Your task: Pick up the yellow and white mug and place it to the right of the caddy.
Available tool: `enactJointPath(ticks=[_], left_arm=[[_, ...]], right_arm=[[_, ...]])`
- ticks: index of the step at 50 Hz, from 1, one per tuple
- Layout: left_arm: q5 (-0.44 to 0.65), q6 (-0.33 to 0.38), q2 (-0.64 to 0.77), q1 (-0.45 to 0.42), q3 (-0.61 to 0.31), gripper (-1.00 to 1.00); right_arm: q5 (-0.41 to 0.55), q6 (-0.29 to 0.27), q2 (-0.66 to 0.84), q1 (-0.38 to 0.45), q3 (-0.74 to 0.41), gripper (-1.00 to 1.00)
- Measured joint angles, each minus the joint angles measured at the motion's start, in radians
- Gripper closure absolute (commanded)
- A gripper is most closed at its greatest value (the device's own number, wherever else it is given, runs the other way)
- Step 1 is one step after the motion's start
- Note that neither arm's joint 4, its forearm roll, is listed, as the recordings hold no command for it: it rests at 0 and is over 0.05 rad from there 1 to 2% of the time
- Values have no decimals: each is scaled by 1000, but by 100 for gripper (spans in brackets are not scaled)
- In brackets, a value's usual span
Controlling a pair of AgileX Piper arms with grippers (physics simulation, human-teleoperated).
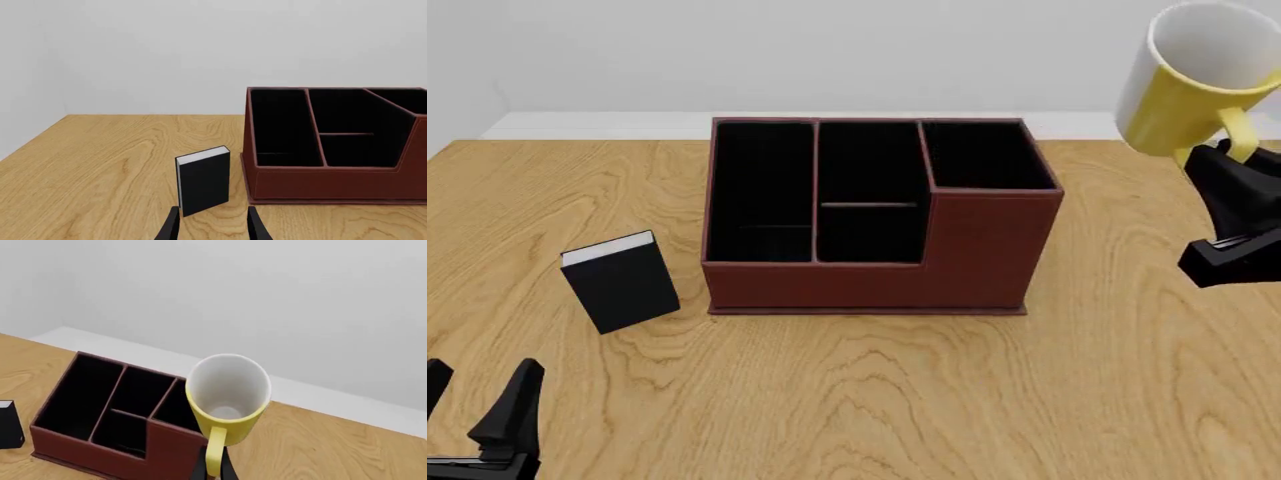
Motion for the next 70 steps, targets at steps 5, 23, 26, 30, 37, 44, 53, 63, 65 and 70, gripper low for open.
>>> enactJointPath(ticks=[5, 23, 26, 30, 37, 44, 53, 63, 65, 70], left_arm=[[0, 0, 0, 0, 0, -100], [0, 0, 0, 0, 0, -100], [0, 0, 0, 0, 0, -100], [0, 0, 0, 0, 0, -100], [0, 0, 0, 0, 0, -100], [0, 0, 0, 0, 0, -100], [0, 0, 0, 0, 0, -100], [0, 0, 0, 0, 0, -100], [0, 0, 0, 0, 0, -100], [0, 0, 0, 0, 0, -100]], right_arm=[[-14, 4, 11, -13, 11, 100], [-60, 14, 44, -46, 52, 100], [-69, 16, 50, -49, 61, 100], [-82, 19, 60, -52, 73, 100], [-98, 26, 74, -59, 88, 100], [-121, 28, 90, -67, 108, 100], [-144, 32, 107, -75, 131, 100], [-166, 34, 122, -83, 152, 100], [-169, 35, 124, -84, 156, 100], [-180, 35, 128, -88, 169, 100]])
